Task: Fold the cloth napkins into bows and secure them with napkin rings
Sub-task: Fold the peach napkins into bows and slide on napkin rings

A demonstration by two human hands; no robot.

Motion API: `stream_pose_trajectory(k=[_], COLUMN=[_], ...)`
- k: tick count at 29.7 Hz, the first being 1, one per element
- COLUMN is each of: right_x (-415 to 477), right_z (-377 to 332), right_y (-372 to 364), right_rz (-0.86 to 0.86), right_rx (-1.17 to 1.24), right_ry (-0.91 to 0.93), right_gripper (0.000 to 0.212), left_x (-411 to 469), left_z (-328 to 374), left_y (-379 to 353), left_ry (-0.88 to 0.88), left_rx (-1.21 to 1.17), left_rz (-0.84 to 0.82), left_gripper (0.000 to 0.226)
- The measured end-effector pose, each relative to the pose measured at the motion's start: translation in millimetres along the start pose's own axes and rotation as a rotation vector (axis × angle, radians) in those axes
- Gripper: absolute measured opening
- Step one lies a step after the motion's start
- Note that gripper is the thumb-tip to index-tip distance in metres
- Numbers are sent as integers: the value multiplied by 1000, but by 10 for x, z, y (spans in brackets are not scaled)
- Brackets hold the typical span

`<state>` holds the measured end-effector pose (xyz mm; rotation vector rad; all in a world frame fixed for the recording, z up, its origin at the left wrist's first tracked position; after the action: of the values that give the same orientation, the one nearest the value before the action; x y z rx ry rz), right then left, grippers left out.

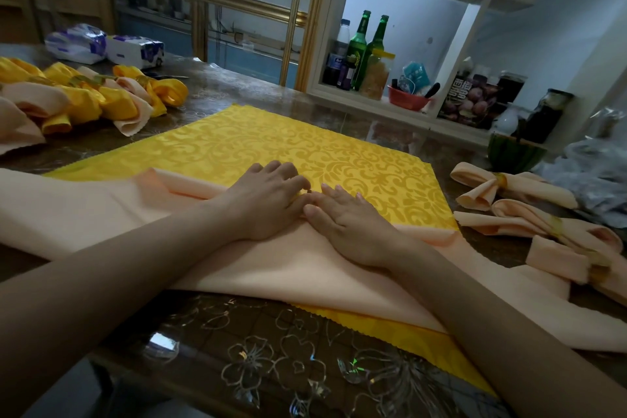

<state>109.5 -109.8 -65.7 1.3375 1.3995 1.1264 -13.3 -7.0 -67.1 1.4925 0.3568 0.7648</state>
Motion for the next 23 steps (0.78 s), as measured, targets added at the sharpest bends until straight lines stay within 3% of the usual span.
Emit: stream_pose_trajectory(k=[4,8,12,15,19,23], right_x=[49,56,-45,-95,-147,-157], right_z=[16,22,27,70,114,99], right_y=[33,57,102,198,280,363], right_rz=[-42,-30,223,326,289,223], right_rx=[25,95,245,220,299,338], right_ry=[-23,-12,36,20,39,42], right_gripper=[60,54,38,21,12,9], left_x=[46,57,53,26,-76,-178], left_z=[-16,-9,-4,3,28,-89], left_y=[-47,-31,-31,-13,101,195], left_ry=[65,97,113,139,180,174], left_rx=[68,8,-52,-130,-314,-247], left_rz=[-230,-287,-271,-186,181,170], left_gripper=[51,51,52,53,40,27])
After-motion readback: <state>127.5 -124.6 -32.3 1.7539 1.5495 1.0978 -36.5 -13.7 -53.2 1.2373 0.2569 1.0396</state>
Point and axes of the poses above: each hand's wrist, its own x-axis towards the middle knuckle, its own y-axis out of the back of the hand, z = x × y, the point moved 1 cm from there along x, towards the middle knuckle, and after that the axes turned 12 degrees about y, right-handed, at the moved point
